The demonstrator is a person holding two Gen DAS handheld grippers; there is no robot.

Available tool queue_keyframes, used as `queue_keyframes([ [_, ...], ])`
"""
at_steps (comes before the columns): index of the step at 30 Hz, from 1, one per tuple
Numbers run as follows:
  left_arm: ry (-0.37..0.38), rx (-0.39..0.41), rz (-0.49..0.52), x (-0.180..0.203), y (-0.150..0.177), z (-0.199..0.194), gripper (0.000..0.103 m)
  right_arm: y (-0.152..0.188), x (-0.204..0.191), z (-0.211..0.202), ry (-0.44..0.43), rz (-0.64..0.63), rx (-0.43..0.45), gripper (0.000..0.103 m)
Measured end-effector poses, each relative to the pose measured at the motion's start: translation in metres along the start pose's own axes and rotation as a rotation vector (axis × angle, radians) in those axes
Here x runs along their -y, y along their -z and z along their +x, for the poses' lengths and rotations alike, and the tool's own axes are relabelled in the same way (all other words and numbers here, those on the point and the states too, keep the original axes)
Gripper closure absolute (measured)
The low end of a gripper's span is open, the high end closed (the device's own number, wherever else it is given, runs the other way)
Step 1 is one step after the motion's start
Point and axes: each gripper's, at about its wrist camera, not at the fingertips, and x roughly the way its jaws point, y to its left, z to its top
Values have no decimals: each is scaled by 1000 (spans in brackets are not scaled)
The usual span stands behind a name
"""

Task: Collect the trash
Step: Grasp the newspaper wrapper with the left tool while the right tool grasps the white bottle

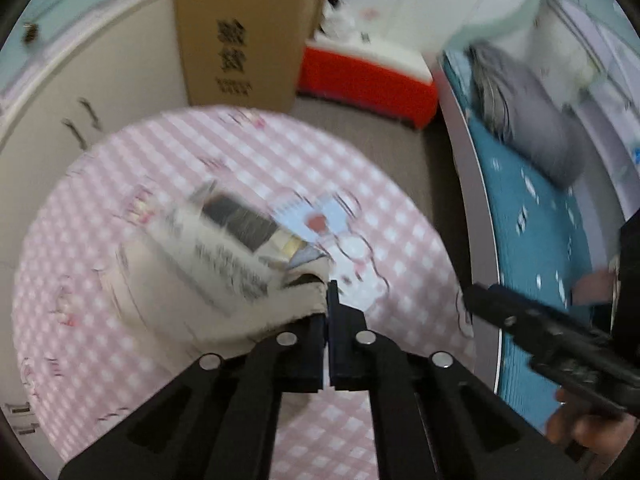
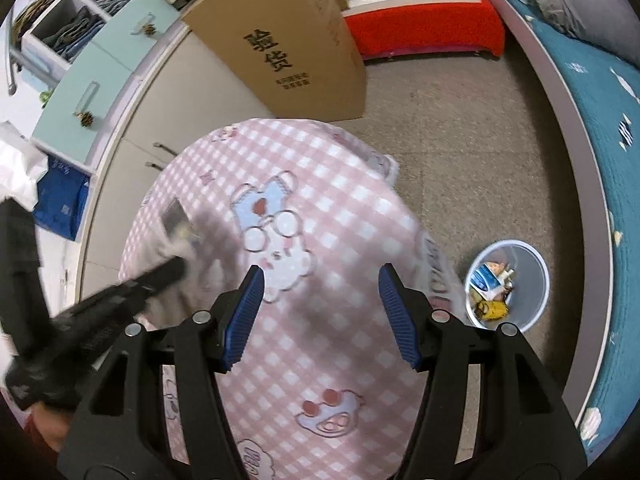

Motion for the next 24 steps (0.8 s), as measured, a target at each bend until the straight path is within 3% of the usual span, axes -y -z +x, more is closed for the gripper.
queue_keyframes([
  [5, -39, 85, -75, -35, -11, -41, 102, -2, -32, 15, -28, -59, -20, 44],
  [9, -62, 93, -117, -62, -9, -53, 102, 0, -62, 34, -40, -113, -47, 44],
  [15, -93, 67, -136, -92, -2, -44, 102, 0, -91, 73, -5, -180, -84, 44],
  [24, -106, 17, -117, -131, -8, -18, 102, -14, -110, 123, 57, -139, -86, 43],
])
